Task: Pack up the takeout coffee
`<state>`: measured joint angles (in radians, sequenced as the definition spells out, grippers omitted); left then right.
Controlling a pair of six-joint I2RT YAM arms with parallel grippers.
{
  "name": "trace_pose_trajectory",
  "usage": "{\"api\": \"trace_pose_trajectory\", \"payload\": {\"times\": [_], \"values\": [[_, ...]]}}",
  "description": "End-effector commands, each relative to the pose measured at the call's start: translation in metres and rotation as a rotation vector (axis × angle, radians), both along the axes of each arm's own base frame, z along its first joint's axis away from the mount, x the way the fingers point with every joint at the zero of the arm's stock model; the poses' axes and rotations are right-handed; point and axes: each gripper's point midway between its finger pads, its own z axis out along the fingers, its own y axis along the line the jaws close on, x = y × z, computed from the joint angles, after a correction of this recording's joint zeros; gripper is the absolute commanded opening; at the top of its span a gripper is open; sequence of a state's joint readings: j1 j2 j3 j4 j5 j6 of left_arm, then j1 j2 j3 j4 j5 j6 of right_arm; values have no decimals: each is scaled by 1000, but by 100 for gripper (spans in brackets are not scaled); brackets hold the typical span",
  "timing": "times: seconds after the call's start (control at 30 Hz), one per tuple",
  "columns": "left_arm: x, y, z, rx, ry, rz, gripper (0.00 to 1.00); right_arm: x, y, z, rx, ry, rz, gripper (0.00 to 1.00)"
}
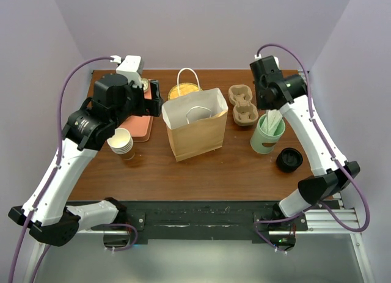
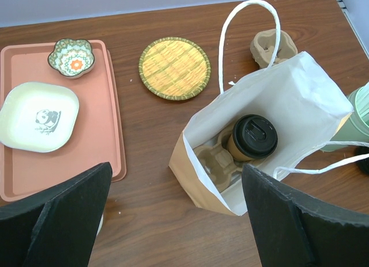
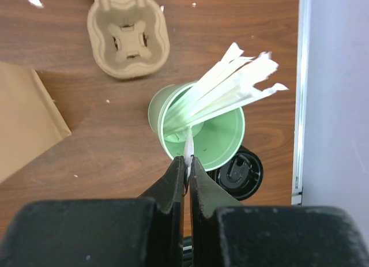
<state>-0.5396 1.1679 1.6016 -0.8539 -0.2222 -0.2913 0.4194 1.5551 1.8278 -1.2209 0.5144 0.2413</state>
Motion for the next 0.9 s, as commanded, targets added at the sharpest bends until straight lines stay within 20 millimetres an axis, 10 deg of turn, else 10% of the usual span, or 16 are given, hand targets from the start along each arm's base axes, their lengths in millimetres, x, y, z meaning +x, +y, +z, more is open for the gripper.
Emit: {"api": "trace_pose_trajectory", "payload": {"times": [0.0, 0.2, 0.47, 0.63, 0.87], "values": [[5, 2, 12, 6, -46, 13, 100, -3, -9, 45, -19, -53, -7, 1], [5, 5, 17, 7, -57, 24, 100, -1, -8, 97, 20, -156, 2, 1], [5, 8, 20, 17, -65, 35, 100, -5, -17, 99, 2, -205, -23, 1], [6, 8, 19, 16, -64, 39, 100, 7, -21, 147, -3, -375, -15, 1], [6, 7, 19, 14, -64, 38, 100, 14, 36, 223, 253, -661, 282, 0]]}}
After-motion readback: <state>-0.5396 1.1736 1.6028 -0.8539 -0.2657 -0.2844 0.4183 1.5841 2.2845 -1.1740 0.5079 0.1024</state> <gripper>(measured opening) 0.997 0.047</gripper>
